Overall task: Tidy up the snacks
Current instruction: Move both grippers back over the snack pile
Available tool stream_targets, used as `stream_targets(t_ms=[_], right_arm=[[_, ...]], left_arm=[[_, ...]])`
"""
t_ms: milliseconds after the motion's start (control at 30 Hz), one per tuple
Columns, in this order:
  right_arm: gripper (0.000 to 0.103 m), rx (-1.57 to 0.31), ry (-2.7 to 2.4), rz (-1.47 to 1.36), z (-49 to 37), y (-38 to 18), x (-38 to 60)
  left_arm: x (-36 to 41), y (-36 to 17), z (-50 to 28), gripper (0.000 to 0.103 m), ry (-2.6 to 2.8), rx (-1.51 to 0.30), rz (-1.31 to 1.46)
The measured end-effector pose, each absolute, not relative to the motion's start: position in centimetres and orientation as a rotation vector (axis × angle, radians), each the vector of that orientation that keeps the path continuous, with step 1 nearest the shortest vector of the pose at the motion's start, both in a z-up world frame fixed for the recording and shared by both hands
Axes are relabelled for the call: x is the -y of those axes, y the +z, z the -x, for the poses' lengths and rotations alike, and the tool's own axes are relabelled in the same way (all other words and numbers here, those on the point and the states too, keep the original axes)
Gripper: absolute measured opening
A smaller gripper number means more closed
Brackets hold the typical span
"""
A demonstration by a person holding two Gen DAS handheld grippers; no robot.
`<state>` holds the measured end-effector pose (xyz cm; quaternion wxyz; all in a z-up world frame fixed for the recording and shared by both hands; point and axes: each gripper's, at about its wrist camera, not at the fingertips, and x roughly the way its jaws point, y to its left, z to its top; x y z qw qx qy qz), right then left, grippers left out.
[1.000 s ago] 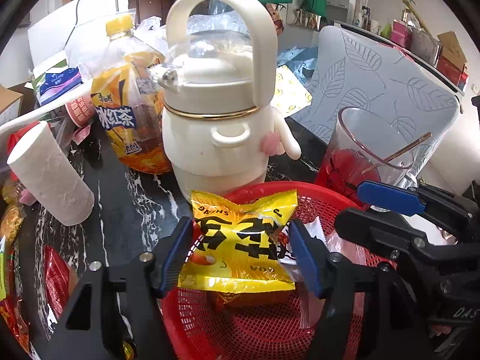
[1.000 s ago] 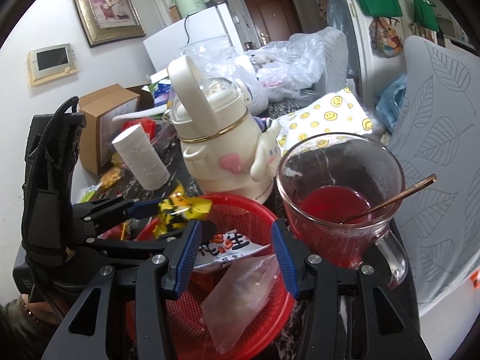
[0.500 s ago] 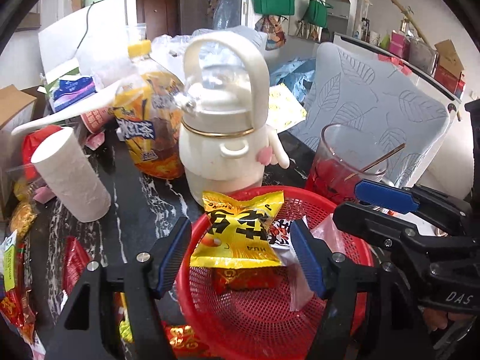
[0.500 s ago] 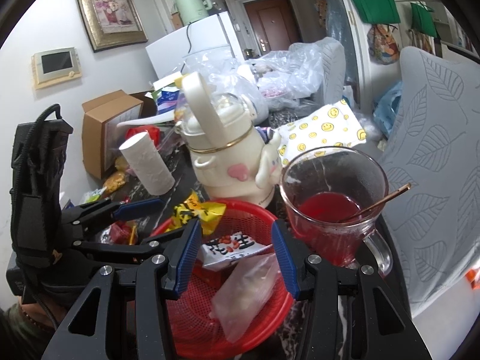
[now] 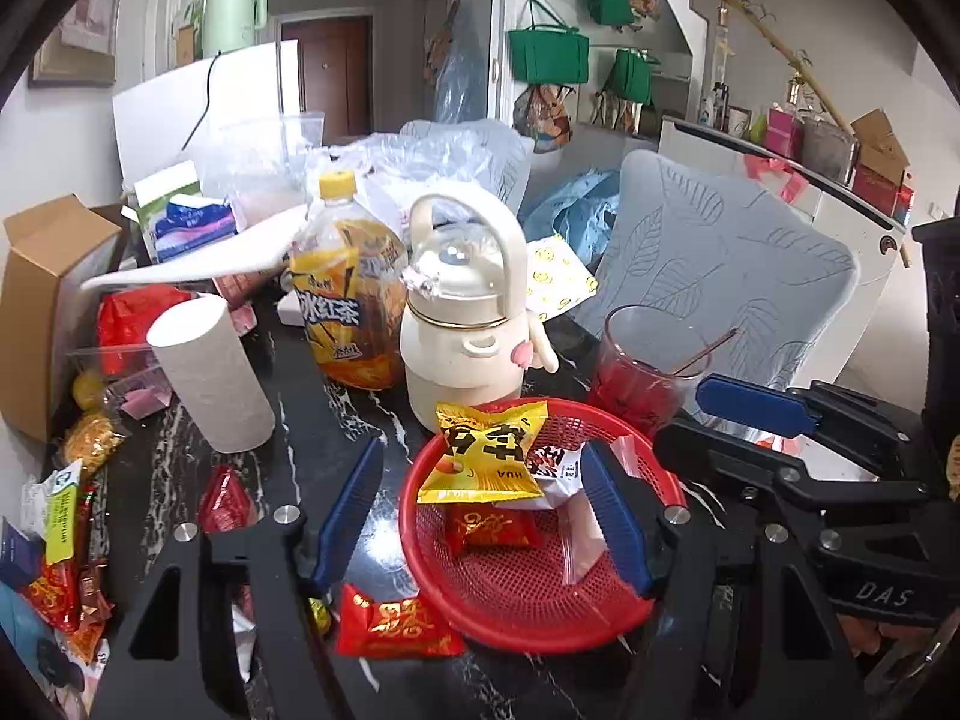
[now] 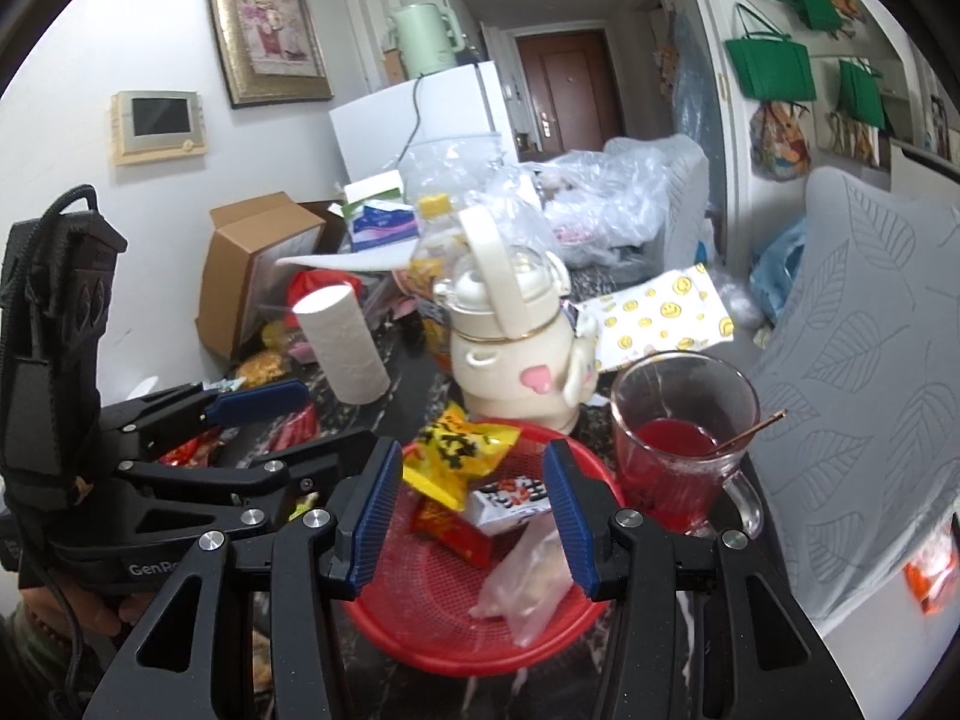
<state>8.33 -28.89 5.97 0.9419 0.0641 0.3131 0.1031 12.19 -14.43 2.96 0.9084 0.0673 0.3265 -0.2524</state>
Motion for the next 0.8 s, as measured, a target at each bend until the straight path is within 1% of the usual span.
stream_targets(t_ms=[367, 800], right_arm=[[0.049, -0.609, 0.235, -0.111, -5.5, 7.4, 26.4], [0.049, -0.608, 0.282, -0.077, -1.7, 7.6, 22.4]], left_arm=[[11.4, 4.3, -8.6, 0.067, -0.487, -0.645, -0.119], [7.2, 4.9, -4.1, 0.067, -0.453, -0.626, -0.085]])
